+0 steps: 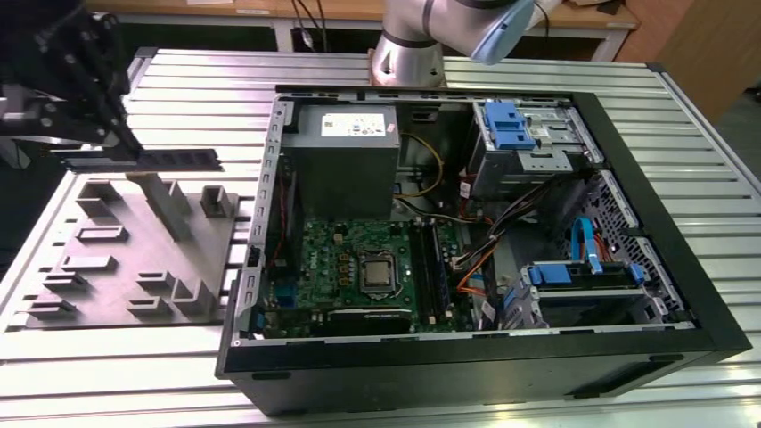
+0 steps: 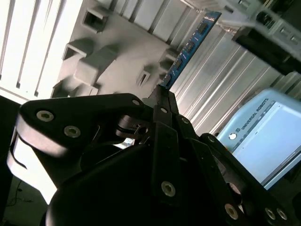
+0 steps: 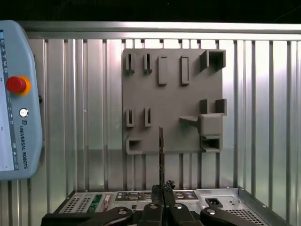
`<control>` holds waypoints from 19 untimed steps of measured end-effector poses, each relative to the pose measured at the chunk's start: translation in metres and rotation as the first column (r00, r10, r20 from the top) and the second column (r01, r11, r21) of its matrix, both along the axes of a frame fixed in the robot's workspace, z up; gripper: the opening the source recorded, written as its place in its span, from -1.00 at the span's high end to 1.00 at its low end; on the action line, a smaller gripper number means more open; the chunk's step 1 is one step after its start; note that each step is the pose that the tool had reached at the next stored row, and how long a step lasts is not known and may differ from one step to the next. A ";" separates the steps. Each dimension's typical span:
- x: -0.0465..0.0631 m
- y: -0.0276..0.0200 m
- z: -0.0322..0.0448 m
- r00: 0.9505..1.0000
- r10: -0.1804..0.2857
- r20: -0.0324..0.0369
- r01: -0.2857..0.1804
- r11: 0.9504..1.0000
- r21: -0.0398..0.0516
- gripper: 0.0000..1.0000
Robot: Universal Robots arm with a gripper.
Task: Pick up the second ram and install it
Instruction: 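Pick up the second ram and move it above second insertion slot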
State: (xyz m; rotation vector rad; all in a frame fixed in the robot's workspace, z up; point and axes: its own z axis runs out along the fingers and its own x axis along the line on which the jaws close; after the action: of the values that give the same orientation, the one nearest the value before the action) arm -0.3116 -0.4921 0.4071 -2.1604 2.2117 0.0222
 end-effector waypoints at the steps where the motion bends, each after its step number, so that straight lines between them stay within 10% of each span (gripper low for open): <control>1: 0.004 0.0000 0.0000 1.000 0.000 0.000 0.000 1.000 0.000 0.77; 19: 0.085 0.0000 -0.0005 1.000 0.000 -0.003 0.000 1.000 -0.002 0.77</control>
State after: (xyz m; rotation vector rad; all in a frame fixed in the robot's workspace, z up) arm -0.2266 -0.4922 0.4066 -2.1635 2.2146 0.0232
